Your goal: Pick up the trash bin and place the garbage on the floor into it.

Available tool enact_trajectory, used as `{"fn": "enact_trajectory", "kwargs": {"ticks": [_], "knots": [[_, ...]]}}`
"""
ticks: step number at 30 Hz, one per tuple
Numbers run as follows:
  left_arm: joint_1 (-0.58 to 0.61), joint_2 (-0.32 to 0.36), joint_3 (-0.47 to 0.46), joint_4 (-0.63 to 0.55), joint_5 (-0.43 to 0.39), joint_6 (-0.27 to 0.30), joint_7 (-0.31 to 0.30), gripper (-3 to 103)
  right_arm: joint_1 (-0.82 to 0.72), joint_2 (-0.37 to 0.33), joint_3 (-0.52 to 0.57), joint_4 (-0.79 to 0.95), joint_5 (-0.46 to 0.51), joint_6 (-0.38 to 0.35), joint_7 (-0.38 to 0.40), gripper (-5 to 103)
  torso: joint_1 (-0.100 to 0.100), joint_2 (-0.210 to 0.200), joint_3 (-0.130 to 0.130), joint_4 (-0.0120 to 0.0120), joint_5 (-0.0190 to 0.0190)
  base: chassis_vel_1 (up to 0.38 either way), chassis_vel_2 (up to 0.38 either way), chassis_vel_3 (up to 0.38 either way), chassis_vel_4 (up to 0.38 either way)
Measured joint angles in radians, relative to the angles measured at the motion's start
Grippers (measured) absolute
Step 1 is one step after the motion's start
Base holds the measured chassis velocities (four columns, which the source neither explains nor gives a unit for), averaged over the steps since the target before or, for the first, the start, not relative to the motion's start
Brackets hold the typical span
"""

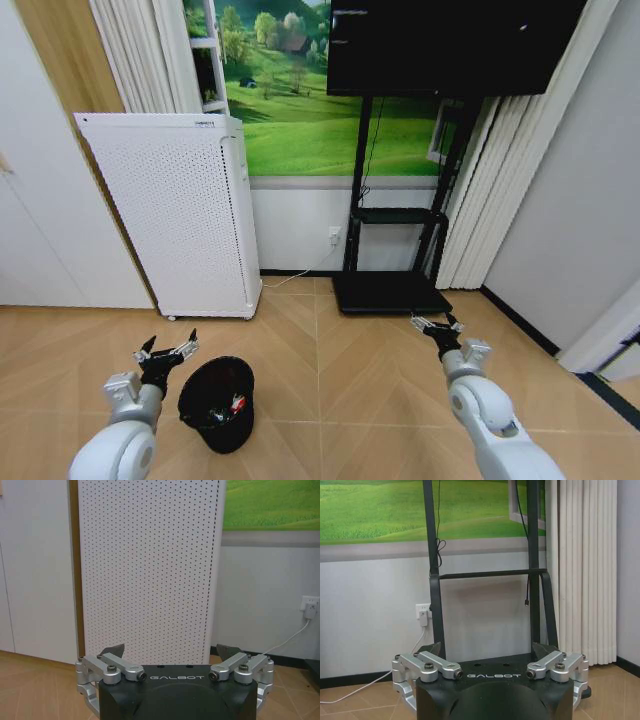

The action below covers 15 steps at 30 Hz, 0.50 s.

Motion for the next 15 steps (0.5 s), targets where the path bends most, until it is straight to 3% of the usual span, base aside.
{"fn": "enact_trajectory", "kwargs": {"ticks": [6,15], "knots": [[-0.002,0.0,-0.004,0.001,0.002,-0.013,0.005,100,-0.002,-0.004,0.003,-0.001,0.0,0.0,0.0,100,0.0,0.001,0.001,0.0,0.0,0.0,0.0,0.0,0.0],[-0.005,-0.001,-0.004,0.01,0.0,-0.031,0.011,100,-0.002,0.001,0.0,-0.004,-0.002,0.001,0.0,100,0.002,0.031,0.028,0.0,0.0,0.0,0.0,0.0,0.0]]}}
